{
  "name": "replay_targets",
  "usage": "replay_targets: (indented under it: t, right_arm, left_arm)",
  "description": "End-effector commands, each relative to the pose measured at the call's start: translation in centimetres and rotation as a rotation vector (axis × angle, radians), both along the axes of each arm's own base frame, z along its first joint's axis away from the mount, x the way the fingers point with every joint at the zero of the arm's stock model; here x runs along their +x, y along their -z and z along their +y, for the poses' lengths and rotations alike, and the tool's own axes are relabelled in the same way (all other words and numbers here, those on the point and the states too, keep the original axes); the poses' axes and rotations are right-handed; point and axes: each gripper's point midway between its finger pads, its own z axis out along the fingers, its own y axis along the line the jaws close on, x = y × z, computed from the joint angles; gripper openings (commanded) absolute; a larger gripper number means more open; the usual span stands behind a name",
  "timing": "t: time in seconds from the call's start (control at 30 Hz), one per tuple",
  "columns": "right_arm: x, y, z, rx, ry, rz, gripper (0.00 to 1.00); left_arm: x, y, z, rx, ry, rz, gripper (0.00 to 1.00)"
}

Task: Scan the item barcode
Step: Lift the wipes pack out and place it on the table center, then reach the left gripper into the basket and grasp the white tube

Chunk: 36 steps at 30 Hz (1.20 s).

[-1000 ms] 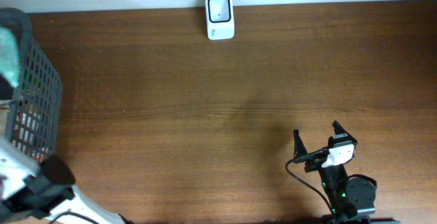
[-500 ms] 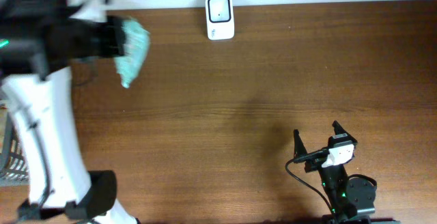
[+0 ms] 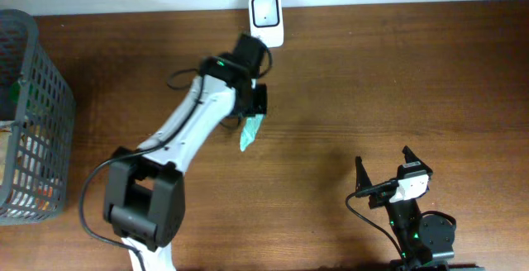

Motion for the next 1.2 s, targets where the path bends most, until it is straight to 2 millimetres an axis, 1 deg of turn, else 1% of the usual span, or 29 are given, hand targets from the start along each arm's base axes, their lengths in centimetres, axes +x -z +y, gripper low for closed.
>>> replay_targets:
  t: [0.0,0.1,0.2,0.23,0.27,0.37,0.4,0.47,0.53,0.57,0.6,0.63,0.67,0.77,0.8,0.83,0.87,0.9,0.93,1.0,1.07,1.1,1.17]
  right_arm:
    - [0.0,0.3,0.1,0.004,-0.004,0.004,0.98]
    - [0.0,0.3,0.1,0.004,-0.004,0.004,0.98]
    - [0.0,0.3,0.1,0.004,-0.004,0.004,0.98]
    - [0.0,0.3,0.1,0.004,-0.004,0.004,0.98]
    - [0.0,0.3,0.1,0.004,-0.004,0.004,0.98]
    - [0.0,0.3,0.1,0.004,-0.004,0.004,0.98]
    - [0.0,0.3,0.1,0.004,-0.004,0.004,0.98]
    - [0.0,0.3,0.1,0.004,-0.004,0.004,0.98]
    - [0.0,0.3,0.1,0.004,-0.004,0.004,0.98]
    - [0.0,0.3,0.1,0.004,-0.004,0.004,0.98]
    - [0.0,0.3,0.1,0.004,-0.004,0.004,0.98]
    - [0.0,0.3,0.1,0.004,-0.004,0.004,0.98]
    - [0.0,0.3,0.1,0.004,-0.004,0.004,0.98]
    - [0.0,0.3,0.1,0.004,-0.004,0.004,0.98]
    - [0.0,0.3,0.1,0.004,-0.004,0.004,0.98]
    - [0.0,0.3,0.1,0.004,-0.004,0.004,0.98]
    - [0.0,0.3,0.1,0.004,-0.004,0.004,0.98]
    - [0.0,0.3,0.1,0.004,-0.004,0.004,0.98]
    - [0.0,0.3,0.1,0.004,-0.004,0.004,0.98]
    - [0.0,0.3,0.1,0.004,-0.004,0.004,0.98]
    - [0.0,0.3,0.1,0.004,-0.004,0.004,0.98]
    - [0.0,0.3,0.1,0.004,-0.004,0.004,0.98]
    - [0.0,0.3,0.1,0.004,-0.004,0.004,0.98]
  left_arm:
    - [0.6,1.5,1.2,0.18,-0.106,-0.103,0.0]
    - [0.7,2.0,0.2,0.23,-0.082,-0.163,0.0]
    - [0.6,3.0,-1.4,0.257,-0.049,-0.192,0.0]
    - [0.4,3.5,-1.9,0.258,-0.038,-0.189,0.11]
    - [0.3,3.9,-2.4,0.259,-0.026,-0.188,0.33]
    - [0.2,3.9,-3.3,0.247,-0.011,-0.2,0.82]
    - [0.4,3.4,-3.6,0.24,0.005,-0.211,0.9]
    - [1.5,1.4,-4.2,0.21,0.043,-0.246,1.0]
    - [2.5,-1.3,-4.7,0.161,0.075,-0.28,0.99]
    - [3.1,-3.1,-4.6,0.136,0.076,-0.299,0.99]
    - [3.6,-5.0,-4.2,0.116,0.07,-0.321,1.0]
    - [4.1,-7.2,-3.4,0.102,0.049,-0.345,0.99]
    - [4.7,-10.0,-2.0,0.088,0.014,-0.377,0.99]
    - [5.4,-17.1,2.7,0.079,-0.044,-0.462,0.99]
    - [5.3,-19.2,4.4,0.081,-0.065,-0.488,0.99]
    - [5.0,-21.6,6.7,0.089,-0.092,-0.519,0.99]
    - [4.5,-23.5,8.8,0.098,-0.119,-0.544,0.99]
    - [4.1,-24.8,10.4,0.104,-0.144,-0.561,0.99]
    - [3.5,-26.3,12.7,0.113,-0.184,-0.582,0.99]
    - [1.5,-29.2,18.7,0.137,-0.314,-0.627,0.99]
    - [-0.7,-30.9,24.4,0.171,-0.449,-0.648,0.99]
    - [-2.3,-31.5,27.6,0.187,-0.532,-0.65,0.99]
    - [-4.5,-31.9,31.8,0.219,-0.649,-0.646,0.99]
